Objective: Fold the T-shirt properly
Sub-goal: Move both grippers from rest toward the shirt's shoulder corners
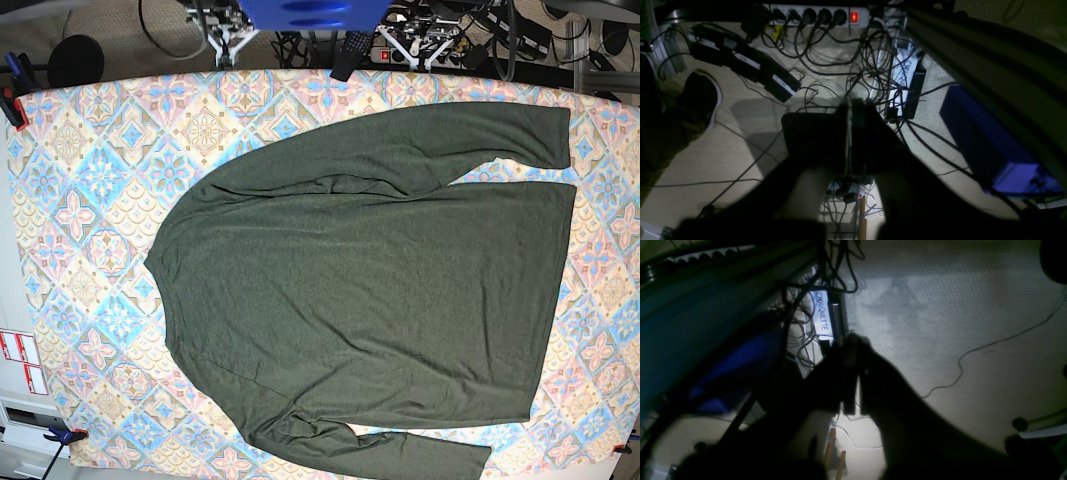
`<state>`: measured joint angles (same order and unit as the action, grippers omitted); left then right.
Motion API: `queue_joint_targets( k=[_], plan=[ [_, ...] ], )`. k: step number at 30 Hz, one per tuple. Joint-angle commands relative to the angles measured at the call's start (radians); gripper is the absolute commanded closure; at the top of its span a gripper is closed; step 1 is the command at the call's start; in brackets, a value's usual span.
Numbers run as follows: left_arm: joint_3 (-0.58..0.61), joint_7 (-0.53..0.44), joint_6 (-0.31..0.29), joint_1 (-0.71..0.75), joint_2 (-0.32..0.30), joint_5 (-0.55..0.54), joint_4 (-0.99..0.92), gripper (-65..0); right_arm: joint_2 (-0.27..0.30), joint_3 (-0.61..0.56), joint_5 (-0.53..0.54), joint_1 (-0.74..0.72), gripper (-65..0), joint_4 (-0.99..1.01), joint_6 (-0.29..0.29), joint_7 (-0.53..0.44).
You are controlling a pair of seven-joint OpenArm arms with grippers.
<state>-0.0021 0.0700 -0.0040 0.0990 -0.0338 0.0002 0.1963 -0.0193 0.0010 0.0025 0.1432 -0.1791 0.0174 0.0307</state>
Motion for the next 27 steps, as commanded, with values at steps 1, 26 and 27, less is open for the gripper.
queue_joint_targets(
  k=[1, 26, 27],
  plan=[
    [0.001, -0.005, 0.002, 0.011, -0.008, 0.005, 0.004, 0.0, 0.0, 0.001, -0.003, 0.028, 0.0, -0.02, -0.001, -0.001],
    [0.001, -0.002, 0.0, 0.568, -0.191, -0.007, 0.737, 0.0, 0.02, 0.017, -0.002, 0.505, 0.0, -0.615, -0.001, 0.001],
    [0.001, -0.002, 0.0, 0.594, -0.197, -0.009, 0.779, 0.0, 0.023, 0.035, -0.002, 0.523, 0.0, -0.649, -0.001, 0.001]
  ],
)
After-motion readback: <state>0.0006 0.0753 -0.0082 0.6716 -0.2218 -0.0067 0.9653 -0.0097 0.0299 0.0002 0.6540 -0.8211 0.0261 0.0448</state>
